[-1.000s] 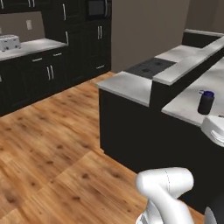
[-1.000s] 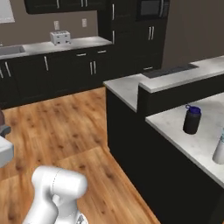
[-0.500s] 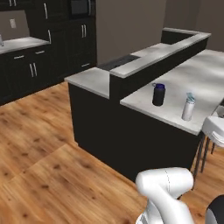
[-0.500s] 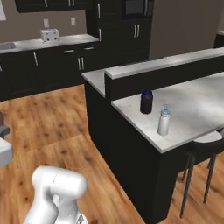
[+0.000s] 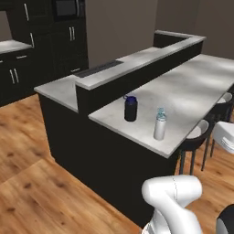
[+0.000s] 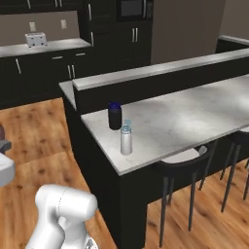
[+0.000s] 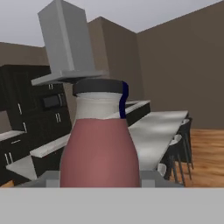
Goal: Move the drinks to the dining counter.
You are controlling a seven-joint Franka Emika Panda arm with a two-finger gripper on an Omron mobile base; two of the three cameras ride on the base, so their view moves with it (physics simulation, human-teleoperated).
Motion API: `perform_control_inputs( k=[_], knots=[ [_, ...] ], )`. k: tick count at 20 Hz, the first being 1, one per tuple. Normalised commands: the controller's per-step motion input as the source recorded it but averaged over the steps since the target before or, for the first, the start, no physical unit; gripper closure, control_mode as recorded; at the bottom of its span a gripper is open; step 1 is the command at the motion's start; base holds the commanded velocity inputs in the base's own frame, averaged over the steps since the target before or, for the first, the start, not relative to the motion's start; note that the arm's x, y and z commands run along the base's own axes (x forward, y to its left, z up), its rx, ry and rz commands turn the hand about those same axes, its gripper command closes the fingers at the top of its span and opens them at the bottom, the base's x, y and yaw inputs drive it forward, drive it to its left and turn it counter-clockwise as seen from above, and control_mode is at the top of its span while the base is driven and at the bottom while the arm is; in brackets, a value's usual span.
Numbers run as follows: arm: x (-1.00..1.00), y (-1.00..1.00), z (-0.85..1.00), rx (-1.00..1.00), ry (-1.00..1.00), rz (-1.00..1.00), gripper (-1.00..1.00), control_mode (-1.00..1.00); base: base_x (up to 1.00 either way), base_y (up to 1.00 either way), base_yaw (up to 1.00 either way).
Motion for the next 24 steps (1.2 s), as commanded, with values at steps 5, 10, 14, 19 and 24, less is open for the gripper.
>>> perform_control_inputs(
  k=[5, 10, 14, 19, 24],
  knots=[
    [0.00, 0.00, 0.00, 0.00, 0.00, 0.00, 1.00, 1.00, 0.33, -1.00, 0.01],
    [0.00, 0.00, 0.00, 0.00, 0.00, 0.00, 1.00, 1.00, 0.38, -1.00, 0.02],
    [0.00, 0.00, 0.00, 0.00, 0.00, 0.00, 1.00, 1.00, 0.54, -1.00, 0.02],
    [0.00, 0.00, 0.00, 0.00, 0.00, 0.00, 1.00, 1.00, 0.78, -0.99, 0.19],
    [0.00, 0.00, 0.00, 0.00, 0.00, 0.00, 1.00, 1.00, 0.26, -1.00, 0.32]
  ],
)
